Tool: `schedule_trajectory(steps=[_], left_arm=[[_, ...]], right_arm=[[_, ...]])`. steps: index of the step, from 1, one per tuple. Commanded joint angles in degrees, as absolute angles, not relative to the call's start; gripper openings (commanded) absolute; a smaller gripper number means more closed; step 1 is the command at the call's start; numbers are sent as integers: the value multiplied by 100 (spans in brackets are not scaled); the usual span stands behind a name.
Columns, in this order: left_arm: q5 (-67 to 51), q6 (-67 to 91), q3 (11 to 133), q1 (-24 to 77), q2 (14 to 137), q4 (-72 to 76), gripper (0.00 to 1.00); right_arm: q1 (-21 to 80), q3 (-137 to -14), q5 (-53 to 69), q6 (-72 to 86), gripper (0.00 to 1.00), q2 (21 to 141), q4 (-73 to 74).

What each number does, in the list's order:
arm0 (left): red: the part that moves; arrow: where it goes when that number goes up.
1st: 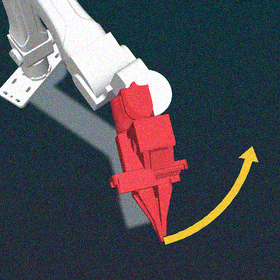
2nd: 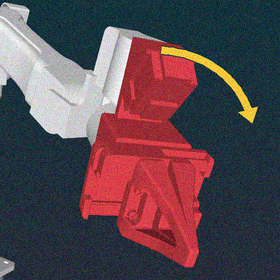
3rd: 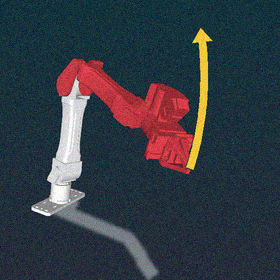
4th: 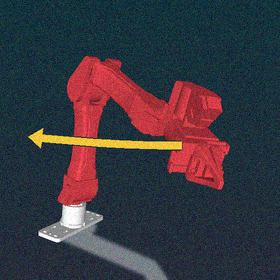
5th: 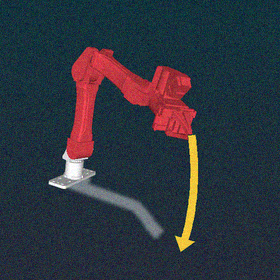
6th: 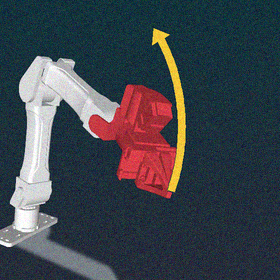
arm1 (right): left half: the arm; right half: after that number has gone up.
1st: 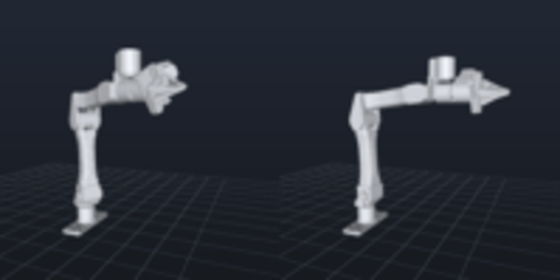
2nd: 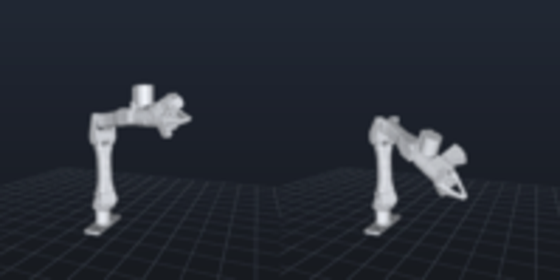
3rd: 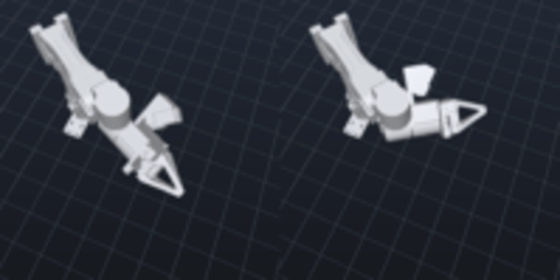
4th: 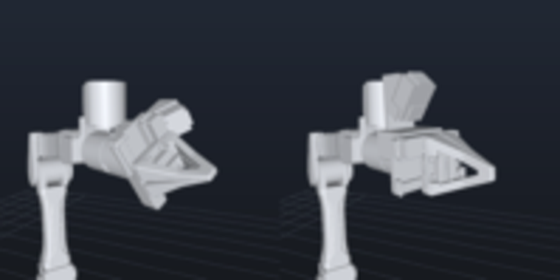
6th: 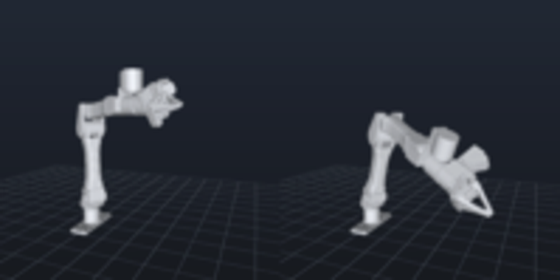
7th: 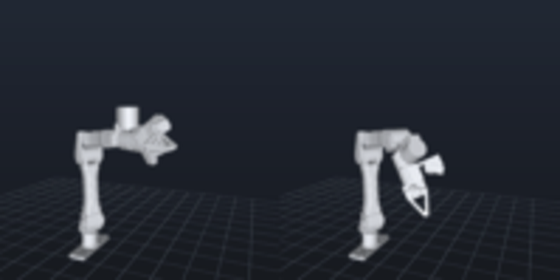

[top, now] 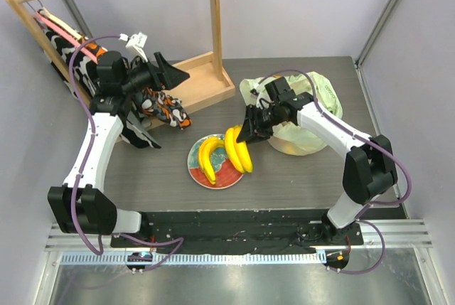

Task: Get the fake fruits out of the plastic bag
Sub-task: Place the fake fruit on the plate.

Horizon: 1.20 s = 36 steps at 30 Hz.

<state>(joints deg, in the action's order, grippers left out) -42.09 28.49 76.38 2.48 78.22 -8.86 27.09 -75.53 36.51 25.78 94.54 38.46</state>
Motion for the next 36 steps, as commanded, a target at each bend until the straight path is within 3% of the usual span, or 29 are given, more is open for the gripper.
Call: schedule_trajectory(steps=[1,3,26,36], left_arm=[[-4333,2926,7506,193,7655,-730,80],[-4351,2936,7480,193,7612,-695,84],[-4465,3331,7506,299,7822,-167,86],[-4491,3410,7576,457,8042,-35,86]], right_arm=[[3137,-7681,2963,2988,1,9483,4403],[3225,-7638,2848,3163,1,9606,4438],[3815,-8912,1934,4288,1,11302,4280],[3964,-9289,2074,4324,1,11715,4368]])
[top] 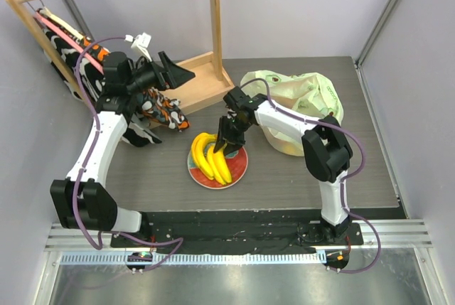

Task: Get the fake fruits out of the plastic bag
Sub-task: Place the fake fruit on the plate, then take out the fake fruit from the plastic bag.

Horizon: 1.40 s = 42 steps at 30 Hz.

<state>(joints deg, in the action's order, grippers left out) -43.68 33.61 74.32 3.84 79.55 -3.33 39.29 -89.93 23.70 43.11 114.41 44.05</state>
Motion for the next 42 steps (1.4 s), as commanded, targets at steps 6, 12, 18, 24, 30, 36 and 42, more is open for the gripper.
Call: schedule_trajectory(steps=[6,12,18,24,30,36,42], left_arm=[[-4482,3410,7594,545,8121,-44,87],[-4482,3410,7664,659,8174,-26,86],[-4465,3419,7892,896,8332,-26,98],[-4201,3709,7971,1019,8367,369,100],[-3877,3622,8401,1098,8613,299,100],[-3542,2551,8832,1731,9157,-535,100],[-3480,2566,9246,2311,9720,-554,100]], right_arm=[[3981,-9238,2136,4307,24,11769,4403],[3964,-9219,2452,4167,65,11760,4307],[3569,-9492,3146,2806,100,11303,4648],[2894,-9396,3821,1418,100,10434,5607],[2084,-9360,4752,337,99,9712,6449],[1231,-9676,5441,-18,86,9598,6865],[730,-9992,4431,-26,72,10036,5907]])
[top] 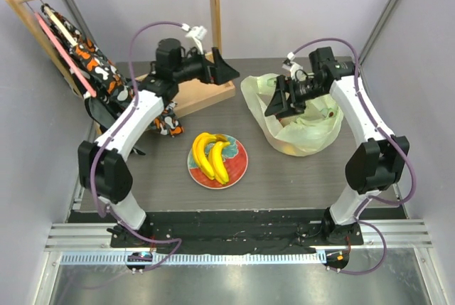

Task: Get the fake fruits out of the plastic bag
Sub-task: Take out the fake fruit from the plastic bag.

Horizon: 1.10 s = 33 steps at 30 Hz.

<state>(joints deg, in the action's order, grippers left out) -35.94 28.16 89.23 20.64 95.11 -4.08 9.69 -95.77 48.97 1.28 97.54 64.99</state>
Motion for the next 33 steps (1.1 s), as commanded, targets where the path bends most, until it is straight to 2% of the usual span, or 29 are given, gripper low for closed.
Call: schedule_trajectory(steps=[1,3,8,12,19,22,28,33], left_arm=[[-3489,2575,9263,2355,9712,-562,100],[-3480,2575,9185,2399,9677,-563,100],[-3436,2557,8772,2391,9317,-624,100],[-3489,2628,8394,2399,9027,-563,100],[-3542,2698,8060,2391,8824,-501,100],[-3603,2838,8033,2382,8842,-405,100],[-3709,2935,7937,2382,8816,-308,100],[-3805,2997,7858,2391,8736,-272,100]], right_arm=[[729,-10211,4230,-105,70,10150,5863],[729,-10432,3939,-342,67,10537,5862],[721,-11011,2824,-352,67,11170,5783],[721,-11188,1936,-404,70,11574,5731],[738,-11039,1179,-361,76,11803,5634],[729,-11126,1169,-264,76,11874,5607],[738,-11278,2460,-430,77,11462,6011],[729,-10451,1594,-326,68,10724,5696]])
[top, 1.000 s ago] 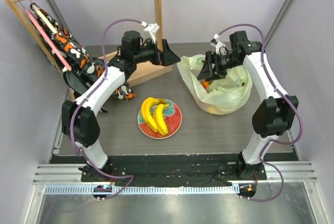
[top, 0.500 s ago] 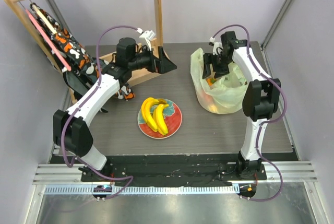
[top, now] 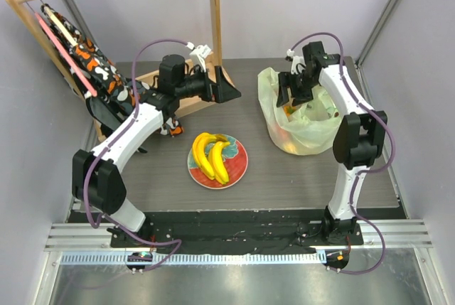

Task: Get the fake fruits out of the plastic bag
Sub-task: Take out the fake fruit from the plastic bag.

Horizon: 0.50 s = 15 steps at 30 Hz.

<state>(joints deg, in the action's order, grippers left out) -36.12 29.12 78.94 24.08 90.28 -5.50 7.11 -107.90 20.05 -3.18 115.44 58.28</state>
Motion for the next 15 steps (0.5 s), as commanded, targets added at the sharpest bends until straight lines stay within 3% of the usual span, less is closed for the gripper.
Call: schedule_trajectory(steps=[1,6,11,12,15], left_arm=[[-3806,2971,7857,2382,8693,-307,100],[-3779,2813,7805,2382,8517,-369,100],[-3788,2699,7656,2382,8358,-422,100],[-3788,2611,7629,2382,8358,-457,100],[-3797,2252,7699,2382,8411,-763,100]], right_arm=[[729,-10302,1452,-308,67,10714,5661],[721,-10387,1020,-474,58,10959,5590],[721,-10538,853,-632,56,11223,5520],[712,-10460,835,-685,56,11285,5502],[712,-10441,1115,-721,70,11601,5493]])
